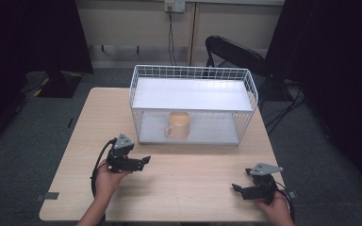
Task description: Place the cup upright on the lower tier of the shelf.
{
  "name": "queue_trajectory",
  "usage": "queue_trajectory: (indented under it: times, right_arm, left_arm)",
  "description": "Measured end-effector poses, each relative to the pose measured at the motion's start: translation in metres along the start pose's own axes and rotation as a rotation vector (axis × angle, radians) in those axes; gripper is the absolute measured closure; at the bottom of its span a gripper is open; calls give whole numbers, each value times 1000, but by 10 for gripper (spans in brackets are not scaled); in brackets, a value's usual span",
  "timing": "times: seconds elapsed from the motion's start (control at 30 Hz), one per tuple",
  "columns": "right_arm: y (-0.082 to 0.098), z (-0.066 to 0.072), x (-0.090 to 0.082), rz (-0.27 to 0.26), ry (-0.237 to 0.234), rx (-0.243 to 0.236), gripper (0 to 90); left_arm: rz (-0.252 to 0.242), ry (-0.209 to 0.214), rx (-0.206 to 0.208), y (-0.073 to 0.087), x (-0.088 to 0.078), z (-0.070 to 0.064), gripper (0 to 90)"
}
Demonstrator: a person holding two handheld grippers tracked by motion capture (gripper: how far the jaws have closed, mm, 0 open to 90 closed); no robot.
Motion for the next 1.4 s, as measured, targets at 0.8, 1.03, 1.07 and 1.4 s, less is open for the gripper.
queue_trajectory:
  times: [0.8, 1.03, 1.07, 1.4]
  right_arm:
    - [0, 0, 0, -1, 1, -1, 129]
    - [0, 0, 0, 0, 0, 0, 129]
    - [0, 0, 0, 0, 0, 0, 129]
    - [0, 0, 0, 0, 1, -1, 129]
  left_arm:
    - [11, -20, -27, 35, -13, 24, 161]
    - [27, -37, -30, 45, -14, 29, 163]
    - [28, -37, -30, 46, -14, 29, 163]
    - [52, -45, 0, 55, -9, 30, 165]
Point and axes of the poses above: each handheld gripper's, and its own axes: x roughly forward along the jaws, y roughly out of its underside, z roughly to its left, the point moved 3 cm from there along x, roughly forward along the jaws, and after that the axes turned 13 degrees about z, right-handed, at the moved point
